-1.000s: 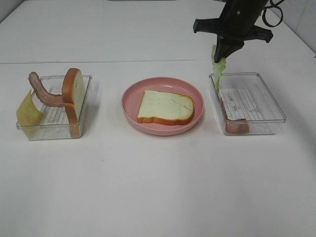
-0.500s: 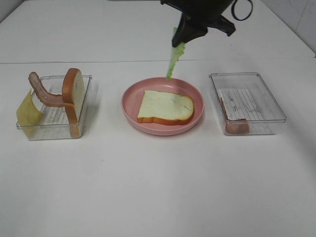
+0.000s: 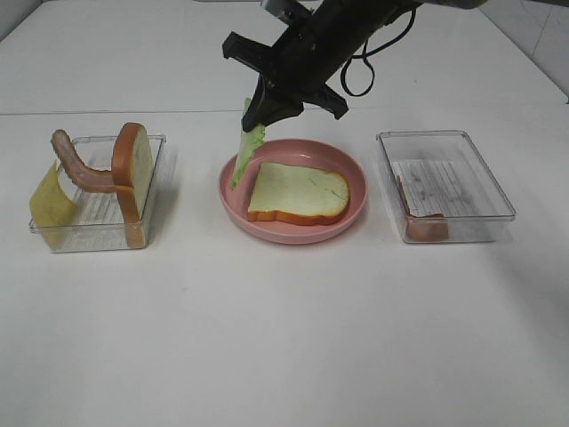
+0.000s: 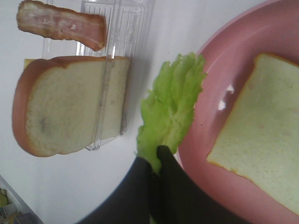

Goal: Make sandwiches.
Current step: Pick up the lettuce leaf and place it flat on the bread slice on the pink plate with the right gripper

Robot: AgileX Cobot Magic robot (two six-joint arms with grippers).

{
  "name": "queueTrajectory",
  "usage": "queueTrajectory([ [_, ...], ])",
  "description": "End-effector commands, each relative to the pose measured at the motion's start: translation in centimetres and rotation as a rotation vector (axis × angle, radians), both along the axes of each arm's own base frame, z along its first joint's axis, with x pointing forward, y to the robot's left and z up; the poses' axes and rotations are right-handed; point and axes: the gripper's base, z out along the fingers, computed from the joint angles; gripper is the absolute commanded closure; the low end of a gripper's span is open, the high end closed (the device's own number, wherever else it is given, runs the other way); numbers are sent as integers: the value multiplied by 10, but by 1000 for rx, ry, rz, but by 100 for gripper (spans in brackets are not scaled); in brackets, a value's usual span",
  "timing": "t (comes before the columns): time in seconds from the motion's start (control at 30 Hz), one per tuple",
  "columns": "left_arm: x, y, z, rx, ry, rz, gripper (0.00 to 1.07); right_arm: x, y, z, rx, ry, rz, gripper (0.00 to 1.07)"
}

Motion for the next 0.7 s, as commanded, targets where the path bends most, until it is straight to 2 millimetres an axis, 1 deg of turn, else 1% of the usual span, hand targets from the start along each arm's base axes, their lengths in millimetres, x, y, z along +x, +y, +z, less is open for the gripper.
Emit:
queueTrajectory([
  [0.03,-2,0,0,5,-16,-4,6,3,2,-11,8,12,-1,107],
  [0.17,-2,0,0,5,-16,-4,6,4,1,-16,-11,13,3,107],
  [0.27,-2,0,0,5,-16,-4,6,5,-2,-18,-57,-7,14,107],
  [0.3,-2,0,0,5,-16,-4,6,5,-6,-20,-98,-18,27,107],
  [0.33,-2,0,0,5,-16,-4,6,5,-6,-20,-98,-18,27,107],
  [0.4,-2,0,0,5,-16,-4,6,6,-12,-24,-176,-31,34,107],
  [0.43,-2,0,0,5,-16,-4,6,6,-12,-24,-176,-31,34,107],
  [0.47,-2,0,0,5,-16,-4,6,6,-15,-26,-223,-37,31,107],
  [0.7,-2,0,0,5,-16,-4,6,7,-23,-29,-318,-57,54,107],
])
